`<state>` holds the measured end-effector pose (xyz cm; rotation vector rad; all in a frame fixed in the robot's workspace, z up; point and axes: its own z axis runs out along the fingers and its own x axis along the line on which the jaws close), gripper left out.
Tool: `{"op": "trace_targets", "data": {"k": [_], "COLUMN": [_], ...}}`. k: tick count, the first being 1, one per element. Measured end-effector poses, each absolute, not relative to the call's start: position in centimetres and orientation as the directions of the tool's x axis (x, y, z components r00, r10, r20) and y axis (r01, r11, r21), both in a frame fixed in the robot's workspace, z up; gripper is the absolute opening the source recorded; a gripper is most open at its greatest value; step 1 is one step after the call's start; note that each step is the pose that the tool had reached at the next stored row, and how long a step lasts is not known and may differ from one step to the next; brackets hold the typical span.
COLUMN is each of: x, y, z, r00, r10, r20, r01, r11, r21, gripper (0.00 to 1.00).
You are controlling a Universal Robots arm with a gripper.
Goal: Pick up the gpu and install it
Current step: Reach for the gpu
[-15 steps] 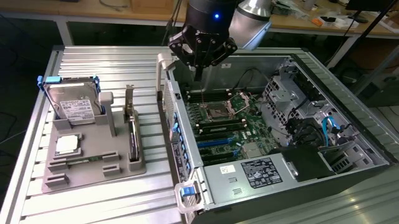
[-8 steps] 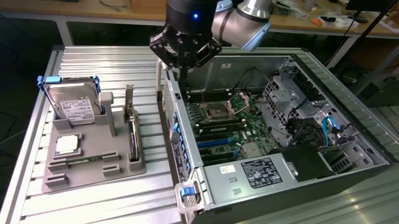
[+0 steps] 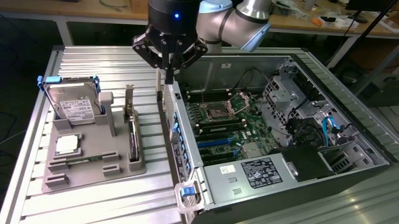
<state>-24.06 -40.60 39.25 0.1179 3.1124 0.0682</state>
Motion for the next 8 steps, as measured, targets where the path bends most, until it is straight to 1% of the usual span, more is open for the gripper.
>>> {"op": "trace_targets", "data": {"k": [8], "x": [-26.8], "y": [-40.9], "z": [39.2], "r00": [-0.997], "r10": [0.076], "r20": [-0.024], "r01": [0.075], "r11": [0.996], "r21": [0.045], "gripper": [0.11]}}
